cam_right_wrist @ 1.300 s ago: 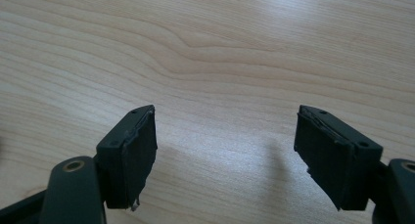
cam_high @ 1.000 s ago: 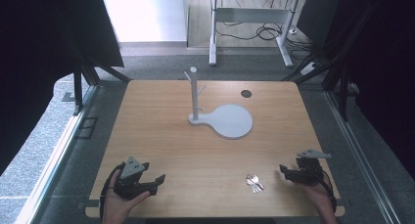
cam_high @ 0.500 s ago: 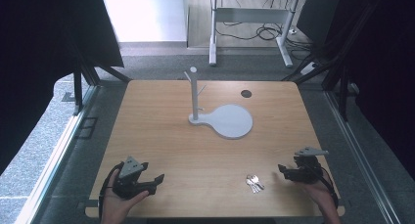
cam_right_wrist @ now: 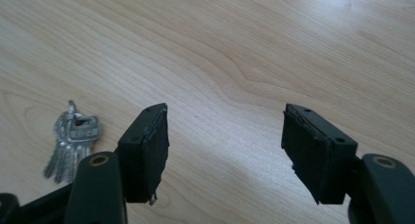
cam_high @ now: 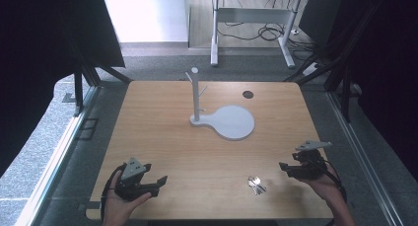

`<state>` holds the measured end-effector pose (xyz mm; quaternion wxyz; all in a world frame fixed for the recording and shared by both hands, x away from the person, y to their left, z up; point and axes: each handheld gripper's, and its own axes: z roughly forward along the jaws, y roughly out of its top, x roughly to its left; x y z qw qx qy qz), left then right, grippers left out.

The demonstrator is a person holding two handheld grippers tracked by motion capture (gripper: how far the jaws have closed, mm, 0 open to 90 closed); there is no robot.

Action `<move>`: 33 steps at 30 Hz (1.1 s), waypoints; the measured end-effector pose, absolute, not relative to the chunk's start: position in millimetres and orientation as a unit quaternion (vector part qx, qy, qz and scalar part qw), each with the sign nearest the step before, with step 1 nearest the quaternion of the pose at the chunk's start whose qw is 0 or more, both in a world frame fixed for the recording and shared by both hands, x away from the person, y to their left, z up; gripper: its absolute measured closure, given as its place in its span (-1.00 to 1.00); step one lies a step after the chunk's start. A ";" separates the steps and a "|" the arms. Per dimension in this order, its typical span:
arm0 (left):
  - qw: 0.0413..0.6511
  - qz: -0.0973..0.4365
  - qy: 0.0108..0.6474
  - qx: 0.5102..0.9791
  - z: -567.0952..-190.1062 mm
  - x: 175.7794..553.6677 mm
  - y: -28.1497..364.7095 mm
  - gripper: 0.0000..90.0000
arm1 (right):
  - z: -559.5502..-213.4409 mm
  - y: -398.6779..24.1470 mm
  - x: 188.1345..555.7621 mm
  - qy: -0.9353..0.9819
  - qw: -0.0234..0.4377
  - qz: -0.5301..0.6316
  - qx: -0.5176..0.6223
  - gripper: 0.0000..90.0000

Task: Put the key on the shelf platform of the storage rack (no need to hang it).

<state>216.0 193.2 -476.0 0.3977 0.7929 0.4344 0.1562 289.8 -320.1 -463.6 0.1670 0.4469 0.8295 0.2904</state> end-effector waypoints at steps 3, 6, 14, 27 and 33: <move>0.399 0.156 0.434 0.792 -475.6 215.8 192.7 -0.39 | -458.2 -318.0 288.5 0.834 0.160 0.289 0.442 -0.18; 0.399 0.156 0.433 0.793 -475.2 215.6 192.7 -0.39 | -453.2 -315.6 287.3 0.839 0.156 0.287 0.435 -0.16; 0.400 0.153 0.430 0.795 -475.9 215.9 191.0 -0.39 | -446.3 -304.7 288.5 0.851 0.142 0.280 0.422 -0.13; 0.400 0.152 0.428 0.796 -475.5 216.0 190.7 -0.39 | -445.3 -286.7 293.7 0.866 0.131 0.267 0.402 -0.11; 0.405 0.152 0.428 0.794 -472.9 213.8 192.7 -0.39 | -447.7 -278.5 294.8 0.872 0.124 0.255 0.398 -0.10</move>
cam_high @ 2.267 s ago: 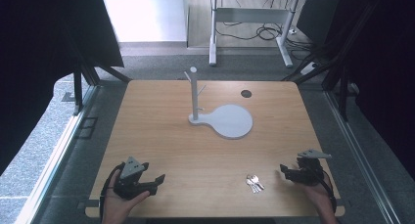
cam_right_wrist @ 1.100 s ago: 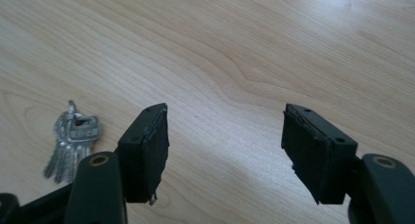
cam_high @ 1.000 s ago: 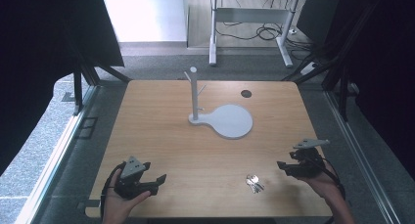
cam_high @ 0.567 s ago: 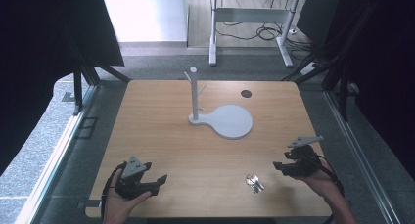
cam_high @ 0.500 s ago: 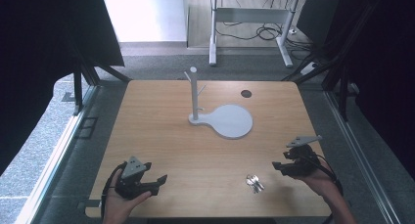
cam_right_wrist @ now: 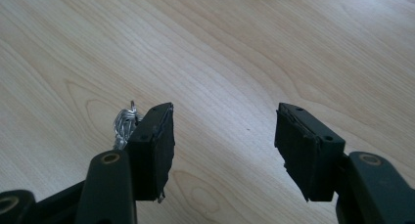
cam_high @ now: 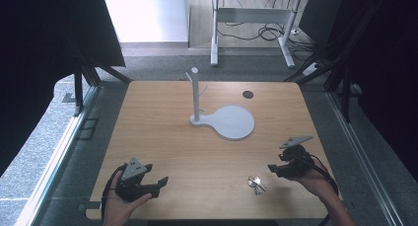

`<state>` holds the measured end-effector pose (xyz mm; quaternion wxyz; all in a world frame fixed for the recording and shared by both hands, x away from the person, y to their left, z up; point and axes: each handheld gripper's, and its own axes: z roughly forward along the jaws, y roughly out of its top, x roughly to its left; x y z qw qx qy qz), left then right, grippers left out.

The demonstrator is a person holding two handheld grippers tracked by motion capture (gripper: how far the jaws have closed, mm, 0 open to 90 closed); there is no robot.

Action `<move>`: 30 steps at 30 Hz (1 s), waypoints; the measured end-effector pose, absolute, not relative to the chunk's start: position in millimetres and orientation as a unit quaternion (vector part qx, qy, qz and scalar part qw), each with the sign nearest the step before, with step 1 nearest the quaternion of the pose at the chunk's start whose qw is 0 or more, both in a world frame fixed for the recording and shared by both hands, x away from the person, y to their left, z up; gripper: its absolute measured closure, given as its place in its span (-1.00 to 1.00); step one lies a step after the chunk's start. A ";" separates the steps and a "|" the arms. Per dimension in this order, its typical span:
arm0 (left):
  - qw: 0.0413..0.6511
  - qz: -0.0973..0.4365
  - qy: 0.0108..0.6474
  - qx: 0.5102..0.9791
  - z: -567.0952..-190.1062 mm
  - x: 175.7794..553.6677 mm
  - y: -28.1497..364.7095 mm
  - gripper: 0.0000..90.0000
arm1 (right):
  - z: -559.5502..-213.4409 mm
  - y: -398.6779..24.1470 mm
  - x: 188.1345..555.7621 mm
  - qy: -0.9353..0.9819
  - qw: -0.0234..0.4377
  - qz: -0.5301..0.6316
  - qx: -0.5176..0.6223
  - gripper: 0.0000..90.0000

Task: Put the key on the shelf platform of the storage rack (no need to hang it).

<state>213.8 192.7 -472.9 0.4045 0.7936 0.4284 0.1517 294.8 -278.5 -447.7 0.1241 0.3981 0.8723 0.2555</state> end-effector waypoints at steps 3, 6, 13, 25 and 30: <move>0.406 0.153 0.429 0.792 -471.9 213.8 193.7 -0.39 | -448.3 -273.3 294.6 0.878 0.121 0.249 0.391 -0.10; 0.405 0.151 0.431 0.792 -473.5 214.7 193.8 -0.39 | -452.1 -268.8 295.8 0.881 0.114 0.245 0.389 -0.09; 0.402 0.150 0.430 0.794 -475.4 216.3 193.6 -0.39 | -467.5 -260.8 297.2 0.887 0.094 0.233 0.387 -0.07; 0.404 0.151 0.429 0.793 -473.5 214.9 193.7 -0.39 | -480.7 -249.0 291.9 0.895 0.074 0.221 0.381 -0.03; 0.407 0.153 0.429 0.792 -472.0 213.9 195.1 -0.39 | -487.4 -241.5 288.0 0.900 0.064 0.214 0.375 -0.04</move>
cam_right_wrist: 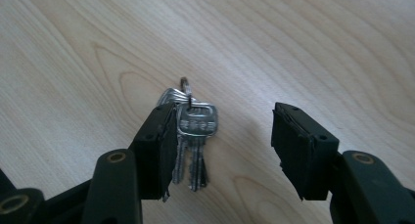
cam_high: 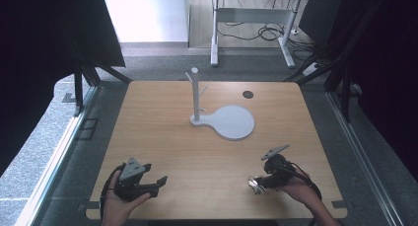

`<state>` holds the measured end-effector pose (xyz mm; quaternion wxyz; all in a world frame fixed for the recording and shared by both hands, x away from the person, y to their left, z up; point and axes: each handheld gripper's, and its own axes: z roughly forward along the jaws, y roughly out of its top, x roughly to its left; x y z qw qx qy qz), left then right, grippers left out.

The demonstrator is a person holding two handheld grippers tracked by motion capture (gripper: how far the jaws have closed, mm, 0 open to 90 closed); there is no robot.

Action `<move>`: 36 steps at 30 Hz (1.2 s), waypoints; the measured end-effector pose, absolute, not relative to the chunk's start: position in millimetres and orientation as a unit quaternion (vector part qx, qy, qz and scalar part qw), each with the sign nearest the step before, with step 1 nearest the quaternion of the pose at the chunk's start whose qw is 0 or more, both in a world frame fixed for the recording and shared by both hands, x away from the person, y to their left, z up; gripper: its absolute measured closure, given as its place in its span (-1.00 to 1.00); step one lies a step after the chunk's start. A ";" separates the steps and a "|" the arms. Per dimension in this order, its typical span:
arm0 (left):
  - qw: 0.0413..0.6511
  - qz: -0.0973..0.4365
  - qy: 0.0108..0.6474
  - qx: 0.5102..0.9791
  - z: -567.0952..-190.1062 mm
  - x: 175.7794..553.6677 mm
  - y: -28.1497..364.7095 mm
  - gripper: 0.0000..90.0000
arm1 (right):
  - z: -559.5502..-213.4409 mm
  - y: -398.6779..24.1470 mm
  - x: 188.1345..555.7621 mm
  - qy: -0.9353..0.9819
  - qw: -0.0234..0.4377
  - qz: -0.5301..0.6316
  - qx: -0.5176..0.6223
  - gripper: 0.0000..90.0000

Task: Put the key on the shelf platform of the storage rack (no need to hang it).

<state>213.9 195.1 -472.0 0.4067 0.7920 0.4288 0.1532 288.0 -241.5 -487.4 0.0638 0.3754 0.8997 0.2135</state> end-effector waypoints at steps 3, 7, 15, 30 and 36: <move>0.407 0.153 0.428 0.792 -471.8 213.8 195.4 -0.39 | -490.2 -237.4 286.2 0.903 0.061 0.209 0.371 -0.04; 0.407 0.153 0.429 0.791 -472.0 214.0 195.8 -0.39 | -493.4 -233.2 285.7 0.906 0.060 0.202 0.368 -0.05; 0.405 0.153 0.430 0.792 -473.0 214.6 195.7 -0.39 | -502.3 -227.1 284.3 0.910 0.056 0.189 0.365 -0.08; 0.406 0.154 0.429 0.792 -472.3 214.3 196.4 -0.39 | -506.7 -216.5 280.6 0.917 0.068 0.169 0.355 -0.07; 0.407 0.155 0.430 0.791 -472.0 214.1 196.5 -0.39 | -505.9 -214.5 280.5 0.919 0.065 0.164 0.353 -0.01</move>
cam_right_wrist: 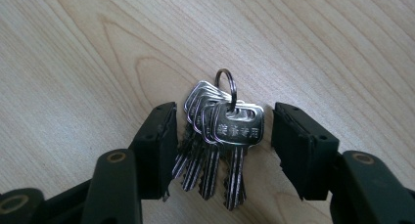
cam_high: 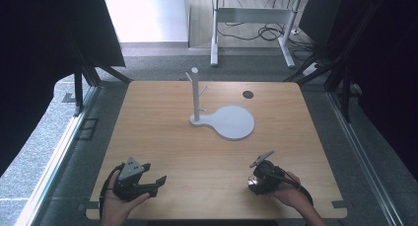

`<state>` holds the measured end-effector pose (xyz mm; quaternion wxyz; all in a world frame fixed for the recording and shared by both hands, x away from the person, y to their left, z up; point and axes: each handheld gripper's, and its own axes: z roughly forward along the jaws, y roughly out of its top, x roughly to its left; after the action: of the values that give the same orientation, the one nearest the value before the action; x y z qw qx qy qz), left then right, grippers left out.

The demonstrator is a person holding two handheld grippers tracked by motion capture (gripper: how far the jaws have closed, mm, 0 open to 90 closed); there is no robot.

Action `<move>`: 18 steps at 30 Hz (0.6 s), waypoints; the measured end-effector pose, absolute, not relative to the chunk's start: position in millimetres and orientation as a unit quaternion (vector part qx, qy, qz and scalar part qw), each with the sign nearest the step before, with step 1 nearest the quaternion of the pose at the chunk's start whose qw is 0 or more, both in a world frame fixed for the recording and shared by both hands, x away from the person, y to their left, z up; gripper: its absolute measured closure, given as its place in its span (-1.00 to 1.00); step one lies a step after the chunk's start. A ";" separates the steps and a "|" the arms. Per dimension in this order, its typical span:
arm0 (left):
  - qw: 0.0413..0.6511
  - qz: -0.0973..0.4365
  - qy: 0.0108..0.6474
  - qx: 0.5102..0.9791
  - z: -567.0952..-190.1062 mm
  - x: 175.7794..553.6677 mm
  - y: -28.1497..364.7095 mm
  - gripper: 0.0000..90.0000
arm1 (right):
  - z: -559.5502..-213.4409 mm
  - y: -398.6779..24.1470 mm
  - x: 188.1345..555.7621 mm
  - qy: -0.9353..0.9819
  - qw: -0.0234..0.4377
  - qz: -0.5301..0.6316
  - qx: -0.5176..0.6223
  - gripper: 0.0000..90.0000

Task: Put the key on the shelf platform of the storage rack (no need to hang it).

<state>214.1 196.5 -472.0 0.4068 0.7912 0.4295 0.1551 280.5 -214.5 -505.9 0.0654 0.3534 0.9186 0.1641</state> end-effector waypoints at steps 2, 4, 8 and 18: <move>0.406 0.154 0.429 0.792 -472.2 214.4 196.5 -0.39 | -505.5 -213.7 280.4 0.919 0.064 0.163 0.354 0.02; 0.406 0.155 0.429 0.792 -472.1 214.4 196.4 -0.39 | -505.0 -213.2 280.3 0.919 0.063 0.161 0.355 0.07; 0.407 0.156 0.428 0.792 -471.6 214.0 197.3 -0.39 | -504.3 -212.7 280.9 0.920 0.062 0.158 0.353 0.16; 0.409 0.157 0.429 0.790 -470.1 213.1 198.8 -0.39 | -502.3 -212.6 285.4 0.921 0.055 0.146 0.356 0.41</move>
<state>213.1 198.8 -470.1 0.4089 0.7902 0.4289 0.1565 285.4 -212.6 -502.3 0.0545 0.3561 0.9214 0.1461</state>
